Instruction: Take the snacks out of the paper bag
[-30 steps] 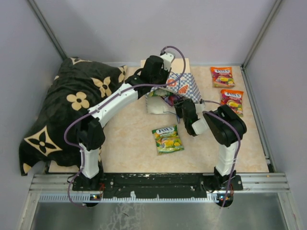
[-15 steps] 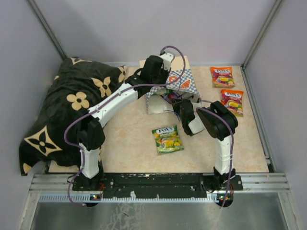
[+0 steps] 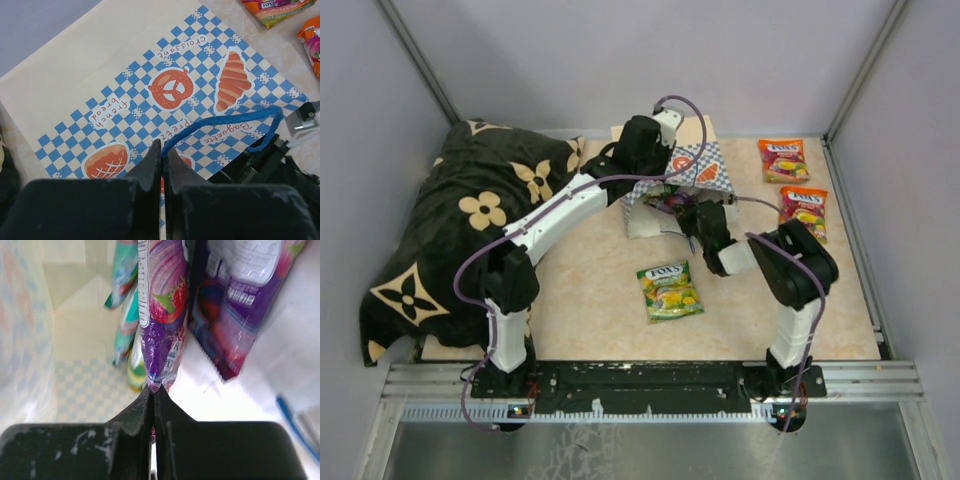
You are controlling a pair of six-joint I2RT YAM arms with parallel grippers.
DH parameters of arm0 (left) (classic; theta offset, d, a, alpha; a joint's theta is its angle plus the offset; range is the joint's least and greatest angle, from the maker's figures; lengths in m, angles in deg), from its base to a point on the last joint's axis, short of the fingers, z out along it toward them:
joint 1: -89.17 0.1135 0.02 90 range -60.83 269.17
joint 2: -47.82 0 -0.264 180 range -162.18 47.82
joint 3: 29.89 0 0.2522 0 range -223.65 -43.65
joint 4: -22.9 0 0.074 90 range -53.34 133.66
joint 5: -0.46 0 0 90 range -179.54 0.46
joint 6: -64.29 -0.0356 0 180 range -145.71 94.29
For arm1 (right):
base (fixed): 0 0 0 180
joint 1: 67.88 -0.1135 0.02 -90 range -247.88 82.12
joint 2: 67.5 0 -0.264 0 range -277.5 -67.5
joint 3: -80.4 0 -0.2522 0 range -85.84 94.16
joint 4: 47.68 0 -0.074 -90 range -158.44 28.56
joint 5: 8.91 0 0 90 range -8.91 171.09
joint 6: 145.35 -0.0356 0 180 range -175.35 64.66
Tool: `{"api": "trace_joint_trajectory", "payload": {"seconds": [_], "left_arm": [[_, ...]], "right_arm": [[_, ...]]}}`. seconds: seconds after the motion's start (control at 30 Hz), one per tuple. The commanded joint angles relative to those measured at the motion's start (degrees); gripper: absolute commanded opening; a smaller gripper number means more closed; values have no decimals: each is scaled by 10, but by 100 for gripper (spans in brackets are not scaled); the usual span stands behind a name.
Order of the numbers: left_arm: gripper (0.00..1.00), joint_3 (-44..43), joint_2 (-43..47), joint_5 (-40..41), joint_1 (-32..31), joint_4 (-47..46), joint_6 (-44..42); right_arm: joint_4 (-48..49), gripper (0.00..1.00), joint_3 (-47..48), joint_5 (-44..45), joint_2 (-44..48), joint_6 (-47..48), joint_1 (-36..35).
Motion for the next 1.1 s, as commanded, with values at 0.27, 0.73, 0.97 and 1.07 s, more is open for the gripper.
{"api": "trace_joint_trajectory", "payload": {"seconds": [0.27, 0.73, 0.97, 1.07], "left_arm": [[0, -57, -36, 9, 22, -8, -9], [0, -6, -16, 6, 32, -47, -14], [0, 21, -6, -16, 35, -66, -10], [0, 38, 3, -21, 36, -76, -7]], "right_arm": [[-507, 0, 26, -322, 367, 262, 72], [-1087, 0, 209, -174, 482, 513, 93], [-1156, 0, 225, -95, 428, 544, 82], [-1184, 1, 223, 10, 389, 531, 22]]}}
